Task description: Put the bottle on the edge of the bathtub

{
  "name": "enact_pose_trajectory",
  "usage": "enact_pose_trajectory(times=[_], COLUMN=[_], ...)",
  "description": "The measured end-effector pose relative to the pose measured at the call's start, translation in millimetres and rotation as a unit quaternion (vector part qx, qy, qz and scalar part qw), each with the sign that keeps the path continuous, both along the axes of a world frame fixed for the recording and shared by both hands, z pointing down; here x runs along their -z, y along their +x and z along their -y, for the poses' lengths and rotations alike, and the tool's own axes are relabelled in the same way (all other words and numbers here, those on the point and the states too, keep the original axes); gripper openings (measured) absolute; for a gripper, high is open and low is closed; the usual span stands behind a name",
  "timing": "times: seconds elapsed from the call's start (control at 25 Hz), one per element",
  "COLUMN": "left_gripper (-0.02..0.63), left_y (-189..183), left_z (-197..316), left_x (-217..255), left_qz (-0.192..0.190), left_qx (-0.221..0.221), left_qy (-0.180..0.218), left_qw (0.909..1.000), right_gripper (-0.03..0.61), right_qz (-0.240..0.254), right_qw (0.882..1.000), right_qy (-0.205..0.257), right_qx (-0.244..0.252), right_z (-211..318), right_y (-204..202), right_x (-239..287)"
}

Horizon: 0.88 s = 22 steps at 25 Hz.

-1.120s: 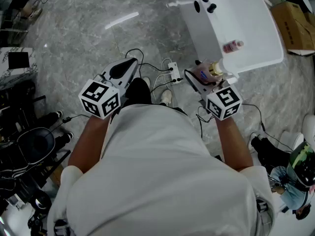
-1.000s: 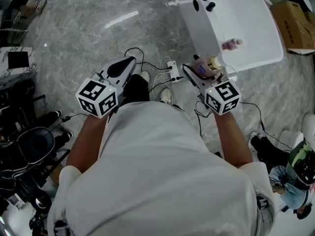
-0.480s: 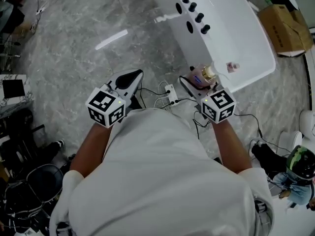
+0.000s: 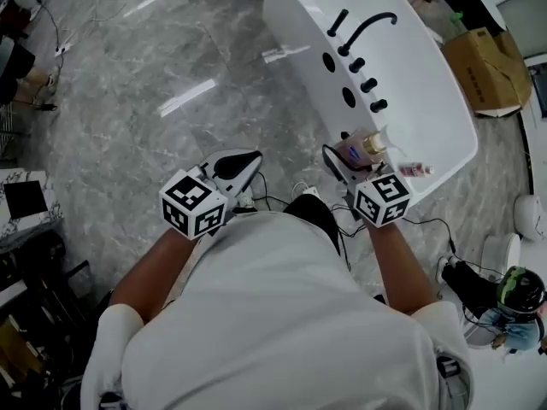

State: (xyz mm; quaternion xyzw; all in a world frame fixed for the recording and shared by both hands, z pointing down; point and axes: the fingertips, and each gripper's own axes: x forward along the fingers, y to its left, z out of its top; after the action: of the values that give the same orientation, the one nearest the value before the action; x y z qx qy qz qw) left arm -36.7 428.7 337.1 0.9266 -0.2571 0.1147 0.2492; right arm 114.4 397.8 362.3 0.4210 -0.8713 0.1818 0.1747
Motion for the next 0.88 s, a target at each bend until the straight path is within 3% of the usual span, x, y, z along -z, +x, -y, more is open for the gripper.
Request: enact_pose_trajectory(times=[0.32,0.6,0.72,0.88], left_gripper=[0.018,0.018,0.018,0.018], left_y=[-47,-65,-64,-36], left_z=[62,153,213,287], left_x=[15,-3,1,16], left_qz=[-0.02,-0.001,0.007,0.031], left_qx=[0.009,0.045,0.066,0.059], left_qy=[0.021,0.003,-0.002,0.017], left_qw=[0.9995,0.999,0.9978,0.9977], right_gripper=[0.222,0.222,0.222,0.222], right_qz=[0.005,0.013,0.015,0.019], right_qw=[1.0,1.0,1.0,0.999], right_qy=[-0.001,0.006,0.01,0.014], right_qx=[-0.003,0.005,0.011,0.023], right_z=[80,194,251,320], right_y=[-46,-42,-38,-27], right_x=[0,-15,-15,-15])
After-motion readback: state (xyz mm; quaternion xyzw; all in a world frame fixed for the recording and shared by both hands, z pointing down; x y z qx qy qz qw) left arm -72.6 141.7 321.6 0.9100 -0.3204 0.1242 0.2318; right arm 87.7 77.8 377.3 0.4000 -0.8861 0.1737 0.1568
